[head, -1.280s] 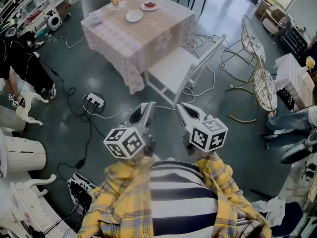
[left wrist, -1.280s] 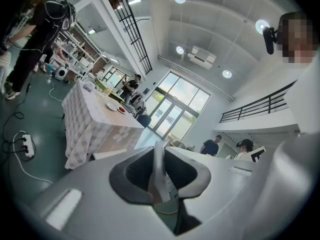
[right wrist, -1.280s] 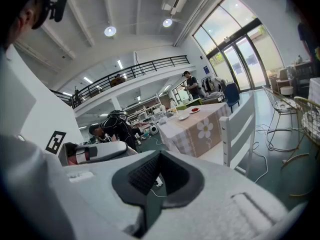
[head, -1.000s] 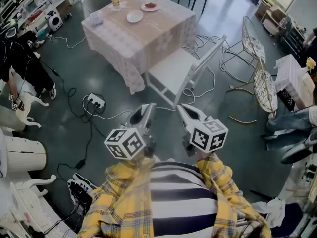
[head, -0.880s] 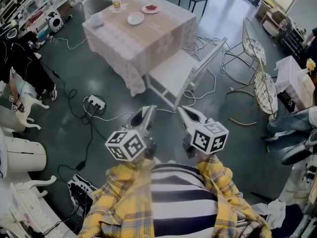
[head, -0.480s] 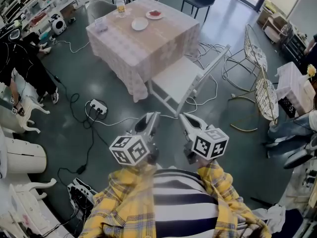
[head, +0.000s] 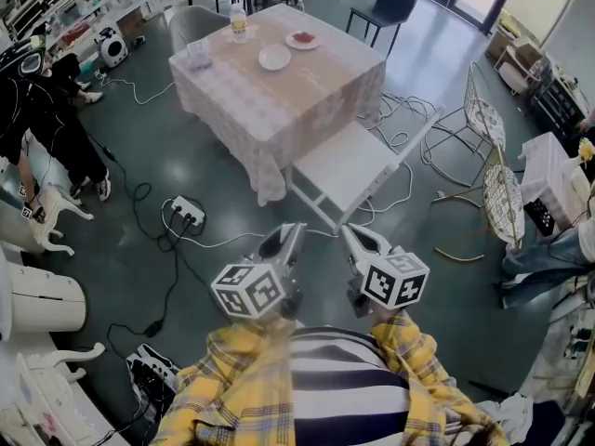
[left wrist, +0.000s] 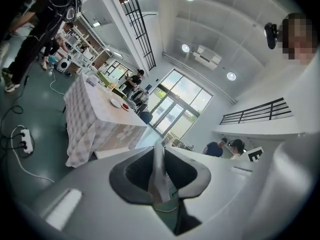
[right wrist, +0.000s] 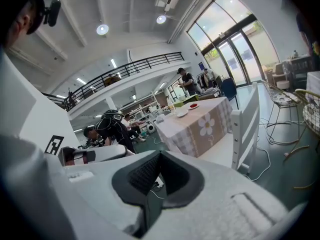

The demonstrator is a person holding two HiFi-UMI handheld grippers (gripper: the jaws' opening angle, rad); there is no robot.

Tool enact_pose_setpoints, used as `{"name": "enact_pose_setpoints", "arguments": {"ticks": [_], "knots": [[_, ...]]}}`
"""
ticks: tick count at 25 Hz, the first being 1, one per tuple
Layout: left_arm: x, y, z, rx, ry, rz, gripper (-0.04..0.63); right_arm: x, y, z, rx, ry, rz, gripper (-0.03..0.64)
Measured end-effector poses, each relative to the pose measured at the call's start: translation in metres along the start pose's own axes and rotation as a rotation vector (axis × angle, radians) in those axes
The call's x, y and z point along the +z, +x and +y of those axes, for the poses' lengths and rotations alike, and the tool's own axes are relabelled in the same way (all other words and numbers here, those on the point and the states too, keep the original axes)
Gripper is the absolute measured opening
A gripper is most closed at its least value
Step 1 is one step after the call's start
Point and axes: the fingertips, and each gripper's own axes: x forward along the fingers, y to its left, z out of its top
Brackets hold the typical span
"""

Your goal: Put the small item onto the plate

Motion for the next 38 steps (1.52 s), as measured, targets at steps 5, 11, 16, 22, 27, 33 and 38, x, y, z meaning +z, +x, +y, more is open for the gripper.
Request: {"name": "enact_pose_setpoints", "arguments": {"ticks": [5,11,16,22,27,33,38], "knots": [[0.016,0.006,0.022,-0.004,-0.007,0.007,0.060,0.001,0.027,0.006,-0.001,0.007,0.014,-0.002],[0.041,0.011,0.050,-0.019,-0.005,0.012,0.060,0.007,0.060,0.013,-0.026,0.008,0.008,-0.002],[0.059,0.009,0.074,-0.043,0.007,0.030,0.060,0.014,0.088,0.020,-0.048,0.034,-0.021,-0.002],[0.064,0.011,0.090,-0.063,-0.023,0.036,0.060,0.017,0.099,0.019,-0.092,0.013,-0.006,-0.002],[0.068,0.018,0.093,-0.089,-0.041,0.043,0.060,0.029,0.112,0.017,-0.115,-0.013,0.010,-0.002],[0.074,0.030,0.108,-0.079,-0.068,0.037,0.060,0.042,0.139,0.011,-0.115,-0.045,0.038,-0.002],[0.089,0.054,0.120,-0.045,-0.055,0.021,0.060,0.059,0.167,0.000,-0.089,-0.047,0.037,-0.002]]}}
